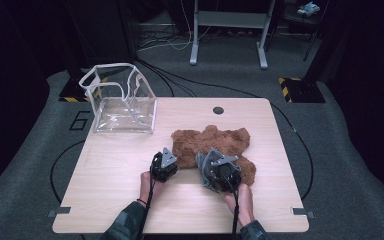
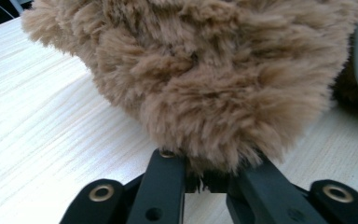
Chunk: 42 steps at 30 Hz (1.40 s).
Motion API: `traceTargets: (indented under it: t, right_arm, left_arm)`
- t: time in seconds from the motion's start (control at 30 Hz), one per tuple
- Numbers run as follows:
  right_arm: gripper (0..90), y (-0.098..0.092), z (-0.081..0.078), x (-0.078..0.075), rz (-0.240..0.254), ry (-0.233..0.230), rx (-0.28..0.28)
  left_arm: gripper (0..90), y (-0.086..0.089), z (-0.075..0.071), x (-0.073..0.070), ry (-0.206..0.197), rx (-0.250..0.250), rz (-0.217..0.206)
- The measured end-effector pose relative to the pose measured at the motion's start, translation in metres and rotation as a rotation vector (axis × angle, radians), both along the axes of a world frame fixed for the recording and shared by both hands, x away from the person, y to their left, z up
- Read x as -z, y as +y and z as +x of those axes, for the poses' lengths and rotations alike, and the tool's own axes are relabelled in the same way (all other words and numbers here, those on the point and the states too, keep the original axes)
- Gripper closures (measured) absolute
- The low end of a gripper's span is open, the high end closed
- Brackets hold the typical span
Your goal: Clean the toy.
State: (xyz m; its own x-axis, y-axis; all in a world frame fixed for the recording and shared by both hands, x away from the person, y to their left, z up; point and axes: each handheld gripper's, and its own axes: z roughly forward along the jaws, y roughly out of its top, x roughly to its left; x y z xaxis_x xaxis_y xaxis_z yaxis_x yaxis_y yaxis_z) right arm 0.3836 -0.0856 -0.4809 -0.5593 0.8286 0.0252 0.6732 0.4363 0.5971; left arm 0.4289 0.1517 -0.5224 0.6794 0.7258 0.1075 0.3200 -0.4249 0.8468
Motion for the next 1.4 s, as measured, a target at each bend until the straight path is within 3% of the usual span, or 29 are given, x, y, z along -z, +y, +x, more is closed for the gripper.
traceTargets:
  t: [0.17, 0.3, 0.47, 0.57, 0.73, 0.8, 0.93, 1.0, 1.13, 1.33, 1.4]
  right_arm:
    - [72.2, -0.005, -0.002, -0.004, 0.024, -0.011, -0.009]
    - [72.3, -0.003, -0.004, -0.018, 0.034, -0.047, -0.022]
    - [72.3, 0.003, 0.000, -0.043, 0.067, -0.118, -0.023]
    - [72.2, 0.013, 0.005, -0.061, 0.081, -0.161, -0.032]
    - [72.1, 0.037, 0.015, -0.077, 0.075, -0.211, -0.069]
    - [72.1, 0.048, 0.021, -0.074, 0.064, -0.200, -0.088]
    - [72.1, 0.062, 0.026, -0.055, 0.037, -0.153, -0.109]
    - [72.2, 0.063, 0.024, -0.045, 0.033, -0.130, -0.113]
    - [72.3, 0.065, 0.021, -0.026, 0.026, -0.083, -0.122]
    - [72.2, 0.063, 0.018, -0.004, 0.031, 0.029, -0.140]
    - [72.2, 0.061, 0.017, -0.003, 0.029, 0.027, -0.147]
  left_arm:
    - [65.1, 0.005, -0.002, -0.002, 0.009, -0.018, -0.025]
    - [50.6, 0.009, -0.007, -0.002, 0.018, -0.032, -0.027]
    - [31.3, 0.017, -0.007, -0.002, 0.038, -0.023, -0.061]
    - [24.4, 0.019, -0.008, -0.002, 0.041, -0.007, -0.060]
    - [18.1, 0.021, -0.009, -0.002, 0.034, -0.007, -0.111]
    - [17.3, 0.023, -0.010, -0.002, 0.037, 0.004, -0.121]
    - [16.8, 0.027, -0.010, -0.001, 0.036, 0.001, -0.068]
    - [16.4, 0.033, -0.010, 0.000, 0.045, 0.001, -0.066]
    - [16.1, 0.040, -0.009, -0.001, 0.042, -0.025, -0.116]
    - [15.6, 0.038, -0.009, 0.000, 0.041, -0.018, -0.093]
    - [15.7, 0.038, -0.009, 0.000, 0.040, -0.020, -0.101]
